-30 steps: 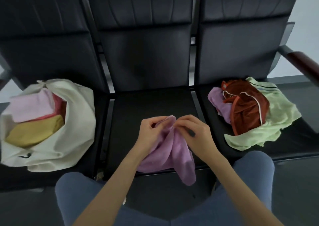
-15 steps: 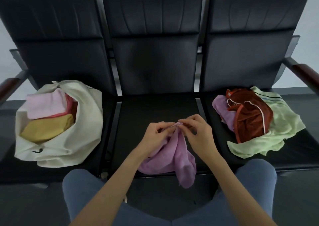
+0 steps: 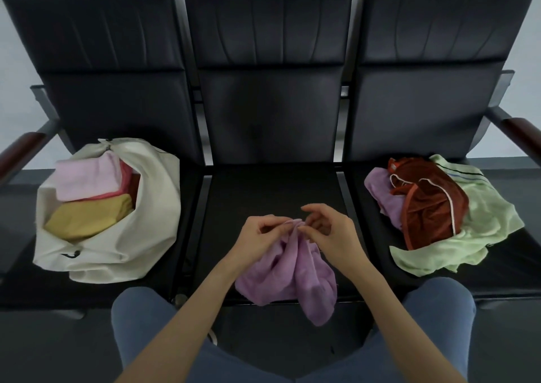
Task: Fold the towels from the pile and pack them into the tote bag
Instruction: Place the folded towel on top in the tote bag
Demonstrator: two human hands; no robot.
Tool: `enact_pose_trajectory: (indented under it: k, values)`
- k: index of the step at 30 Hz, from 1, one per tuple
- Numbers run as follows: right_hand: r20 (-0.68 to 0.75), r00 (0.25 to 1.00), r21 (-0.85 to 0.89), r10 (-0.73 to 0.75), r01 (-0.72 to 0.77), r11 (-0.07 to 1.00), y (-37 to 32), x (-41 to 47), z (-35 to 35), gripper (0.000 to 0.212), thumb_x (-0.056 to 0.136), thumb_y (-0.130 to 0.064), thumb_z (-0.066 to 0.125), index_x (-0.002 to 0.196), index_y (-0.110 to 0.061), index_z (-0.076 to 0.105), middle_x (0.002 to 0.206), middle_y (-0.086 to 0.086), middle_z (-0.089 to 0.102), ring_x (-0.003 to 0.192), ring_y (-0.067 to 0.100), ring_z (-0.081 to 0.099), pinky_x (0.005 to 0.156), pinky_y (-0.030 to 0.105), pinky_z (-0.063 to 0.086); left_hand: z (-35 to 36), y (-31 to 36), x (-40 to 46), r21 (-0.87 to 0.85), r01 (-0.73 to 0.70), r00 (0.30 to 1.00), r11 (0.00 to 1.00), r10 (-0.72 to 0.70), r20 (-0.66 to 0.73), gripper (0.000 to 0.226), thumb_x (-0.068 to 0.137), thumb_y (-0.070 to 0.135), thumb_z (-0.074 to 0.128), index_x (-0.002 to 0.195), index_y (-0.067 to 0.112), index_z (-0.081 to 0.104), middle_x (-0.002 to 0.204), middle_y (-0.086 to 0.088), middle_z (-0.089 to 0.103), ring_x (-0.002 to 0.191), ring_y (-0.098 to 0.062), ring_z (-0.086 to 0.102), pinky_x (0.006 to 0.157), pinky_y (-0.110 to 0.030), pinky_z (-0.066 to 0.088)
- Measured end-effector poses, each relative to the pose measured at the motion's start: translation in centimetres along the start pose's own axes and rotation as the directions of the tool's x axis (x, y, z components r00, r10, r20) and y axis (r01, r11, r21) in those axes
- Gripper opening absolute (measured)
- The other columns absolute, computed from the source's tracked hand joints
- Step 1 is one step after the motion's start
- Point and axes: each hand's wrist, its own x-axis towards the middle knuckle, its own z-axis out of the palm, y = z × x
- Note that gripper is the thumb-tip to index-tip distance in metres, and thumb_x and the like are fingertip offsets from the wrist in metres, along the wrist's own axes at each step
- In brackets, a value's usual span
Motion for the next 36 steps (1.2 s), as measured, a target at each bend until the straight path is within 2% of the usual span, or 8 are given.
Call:
enact_pose_trajectory:
  k: [4,7,13,20,24,28,32,36]
  values:
    - [0.02,0.997,-0.017,-0.068,0.069,0.998,0.1,0.1,0.1,0.014,0.08,-0.035,0.067,0.093,-0.034,0.062,0.089,-0.005,0.062,0.079,0.002,0.062,0.072,0.013,0.049,0.4,0.4,0.2,-0.029,-0.027,1.0,0.999,0.027,0.001,0.019,0.085,0.019,0.067,0.101,0.012,0.073,0.095,-0.008,0.073,0.094,-0.019,0.07,0.082,-0.026,0.055]
    - [-0.093,0.996,0.014,0.0,0.001,1.0,-0.6,-0.1,0.1,0.004,0.086,-0.015,0.065,0.088,-0.016,0.068,0.09,0.003,0.06,0.075,0.004,0.057,0.068,0.012,0.046,0.5,0.1,0.5,0.03,0.022,0.999,0.999,-0.021,-0.044,0.021,0.086,0.012,0.069,0.105,0.002,0.071,0.096,-0.015,0.072,0.096,-0.025,0.069,0.085,-0.031,0.056]
    - [-0.114,0.992,0.05,-0.051,0.057,0.997,-0.7,-0.4,-1.6,0.031,0.083,-0.034,0.061,0.097,-0.006,0.065,0.081,-0.004,0.065,0.075,0.004,0.065,0.067,0.012,0.05,-2.4,-4.3,0.1,0.294,0.099,0.99,0.951,-0.124,0.066,0.008,0.083,0.022,0.073,0.09,0.019,0.074,0.082,0.004,0.073,0.081,-0.009,0.069,0.073,-0.026,0.055]
    - [-0.213,0.973,0.018,0.085,-0.083,0.996,0.4,-1.2,-2.9,0.012,0.089,-0.006,0.063,0.096,-0.015,0.063,0.08,0.0,0.068,0.07,0.011,0.067,0.067,0.03,0.058,-4.9,-9.7,-1.0,0.457,0.302,0.952,0.837,-0.286,-0.106,0.018,0.084,0.017,0.072,0.074,0.032,0.071,0.066,0.01,0.07,0.065,-0.001,0.066,0.059,-0.016,0.048]
    - [-0.366,0.917,0.031,0.158,-0.157,0.987,0.9,-1.6,-4.3,0.009,0.091,-0.007,0.06,0.098,-0.013,0.062,0.077,0.0,0.067,0.067,0.007,0.065,0.066,0.023,0.056,-6.1,-12.3,-2.1,0.337,0.456,0.878,0.824,-0.356,-0.319,0.027,0.081,0.007,0.073,0.07,0.031,0.07,0.064,0.012,0.07,0.067,-0.01,0.065,0.062,-0.021,0.051]
    - [-0.441,0.877,-0.003,0.19,-0.213,0.977,2.0,-1.4,-5.5,0.009,0.092,-0.007,0.058,0.099,-0.006,0.064,0.075,0.003,0.067,0.066,0.008,0.064,0.063,0.015,0.053,-6.1,-12.0,-2.8,0.07,0.616,0.75,0.785,-0.556,-0.357,0.006,0.086,0.004,0.067,0.087,0.008,0.071,0.083,-0.013,0.07,0.081,-0.026,0.065,0.078,-0.043,0.054]
    - [-0.472,0.856,-0.029,0.211,-0.254,0.967,3.0,-1.5,-6.0,0.009,0.093,-0.007,0.057,0.098,-0.004,0.064,0.075,0.006,0.067,0.063,0.01,0.064,0.062,0.01,0.05,-6.4,-10.4,-3.2,-0.029,0.777,0.594,0.629,-0.747,-0.297,0.009,0.084,-0.001,0.062,0.088,0.004,0.068,0.077,-0.013,0.064,0.07,-0.021,0.06,0.061,-0.027,0.049]
    - [-0.562,0.784,0.028,0.263,-0.3,0.954,3.2,-1.3,-6.4,0.012,0.094,-0.01,0.056,0.101,-0.004,0.064,0.08,0.005,0.068,0.069,0.011,0.066,0.062,0.009,0.051,-8.0,-7.5,-2.6,-0.137,0.681,0.697,0.72,-0.694,-0.182,0.017,0.079,-0.014,0.064,0.093,-0.007,0.07,0.078,-0.018,0.067,0.068,-0.02,0.063,0.052,-0.02,0.053]
